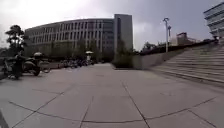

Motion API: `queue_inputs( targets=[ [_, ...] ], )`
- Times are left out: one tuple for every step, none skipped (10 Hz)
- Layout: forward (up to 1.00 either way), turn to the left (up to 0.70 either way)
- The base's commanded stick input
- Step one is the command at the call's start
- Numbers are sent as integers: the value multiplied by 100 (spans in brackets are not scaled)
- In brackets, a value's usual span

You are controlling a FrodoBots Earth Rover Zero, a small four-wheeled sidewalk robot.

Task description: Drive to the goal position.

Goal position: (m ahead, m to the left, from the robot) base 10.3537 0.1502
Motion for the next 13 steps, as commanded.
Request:
queue_inputs(
  targets=[
    [60,1],
    [60,1],
    [60,1],
    [60,1],
    [60,1],
    [60,1],
    [60,1],
    [60,1],
    [60,1],
    [60,1],
    [60,1],
    [60,1],
    [60,1]
  ],
)
